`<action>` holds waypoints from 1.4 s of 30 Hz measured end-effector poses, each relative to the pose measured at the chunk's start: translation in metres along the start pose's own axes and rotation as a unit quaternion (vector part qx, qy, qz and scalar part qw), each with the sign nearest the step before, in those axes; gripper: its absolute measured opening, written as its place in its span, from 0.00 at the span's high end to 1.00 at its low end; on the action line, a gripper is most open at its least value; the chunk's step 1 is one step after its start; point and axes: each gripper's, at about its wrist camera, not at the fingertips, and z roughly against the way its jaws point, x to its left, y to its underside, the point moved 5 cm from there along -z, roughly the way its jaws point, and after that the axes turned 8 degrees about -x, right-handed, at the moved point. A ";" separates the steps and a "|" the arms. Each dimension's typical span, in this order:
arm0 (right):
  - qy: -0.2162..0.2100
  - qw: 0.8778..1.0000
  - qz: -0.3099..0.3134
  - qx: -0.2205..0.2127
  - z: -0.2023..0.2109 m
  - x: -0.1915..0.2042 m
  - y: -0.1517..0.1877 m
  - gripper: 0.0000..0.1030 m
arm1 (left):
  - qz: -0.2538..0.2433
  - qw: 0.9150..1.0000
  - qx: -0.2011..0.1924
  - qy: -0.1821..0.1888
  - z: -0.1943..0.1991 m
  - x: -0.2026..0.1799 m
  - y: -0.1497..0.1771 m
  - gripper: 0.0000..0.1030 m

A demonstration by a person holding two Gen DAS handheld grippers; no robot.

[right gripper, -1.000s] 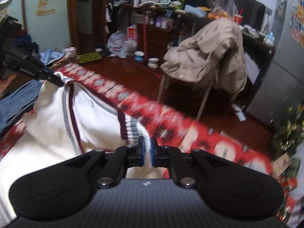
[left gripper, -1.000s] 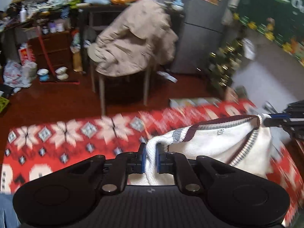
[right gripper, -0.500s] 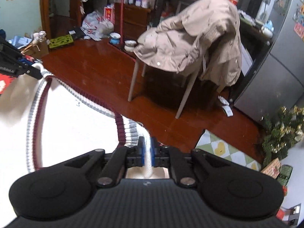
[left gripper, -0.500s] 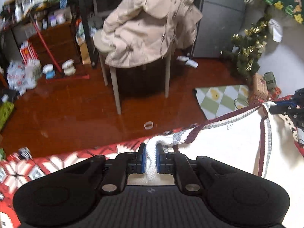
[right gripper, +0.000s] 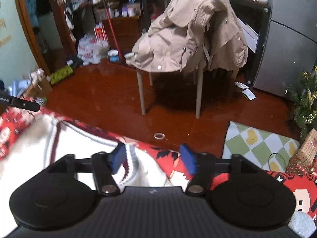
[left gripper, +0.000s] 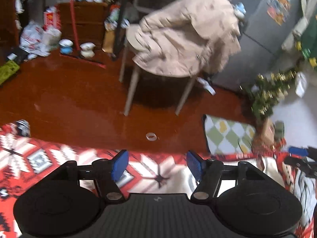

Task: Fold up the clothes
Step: 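Lay the sweater flat and open both grippers above it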

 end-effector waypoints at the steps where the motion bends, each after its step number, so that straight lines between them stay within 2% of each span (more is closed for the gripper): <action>1: 0.003 1.000 -0.003 -0.010 0.007 0.000 -0.004 0.27 | 0.005 1.000 -0.005 0.002 0.007 0.001 -0.001 0.38; 3: 0.009 0.999 -0.010 -0.029 0.022 -0.001 -0.011 0.27 | 0.016 1.000 -0.016 0.006 0.020 0.003 -0.004 0.38; 6: 0.034 0.998 0.000 -0.055 0.055 0.008 -0.011 0.19 | 0.032 0.999 -0.031 0.013 0.041 0.006 -0.007 0.41; 7: 0.033 0.998 -0.003 -0.054 0.067 0.014 -0.002 0.16 | 0.038 0.999 -0.037 0.015 0.048 0.007 -0.009 0.42; 11: 0.032 0.998 -0.013 -0.050 0.117 0.038 0.036 0.10 | 0.009 0.999 -0.039 0.013 0.081 -0.020 0.035 0.46; 16: 0.030 0.998 -0.026 -0.045 0.178 0.067 0.083 0.06 | -0.027 0.999 -0.042 0.012 0.124 -0.054 0.089 0.46; 18: 0.030 0.998 -0.031 -0.043 0.202 0.079 0.102 0.06 | -0.016 0.999 -0.030 0.019 0.135 -0.064 0.114 0.46; 22: 0.073 0.996 -0.014 -0.040 0.242 0.106 0.158 0.06 | -0.018 0.999 -0.026 0.020 0.159 -0.081 0.159 0.43; 24: 0.084 0.996 -0.018 -0.034 0.255 0.119 0.185 0.04 | -0.009 1.000 -0.024 0.018 0.166 -0.086 0.182 0.42; 29: 0.111 0.994 -0.021 -0.010 0.270 0.142 0.241 0.01 | -0.024 0.999 -0.020 -0.008 0.177 -0.098 0.238 0.41; 33: 0.128 0.992 -0.007 -0.014 0.280 0.158 0.268 0.01 | 0.012 1.000 -0.014 -0.005 0.180 -0.089 0.267 0.38; 36: 0.167 0.986 0.021 0.006 0.281 0.166 0.285 0.01 | 0.014 1.000 -0.008 -0.011 0.182 -0.085 0.285 0.38; 38: 0.183 0.982 0.040 0.001 0.285 0.169 0.293 0.01 | 0.017 1.000 -0.011 -0.021 0.180 -0.083 0.295 0.41; 40: 0.173 0.984 0.033 -0.007 0.289 0.172 0.298 0.01 | 0.016 0.999 -0.032 -0.023 0.183 -0.082 0.297 0.45; 42: 0.153 0.988 -0.001 0.004 0.287 0.170 0.303 0.01 | 0.017 0.999 -0.039 -0.023 0.184 -0.082 0.298 0.45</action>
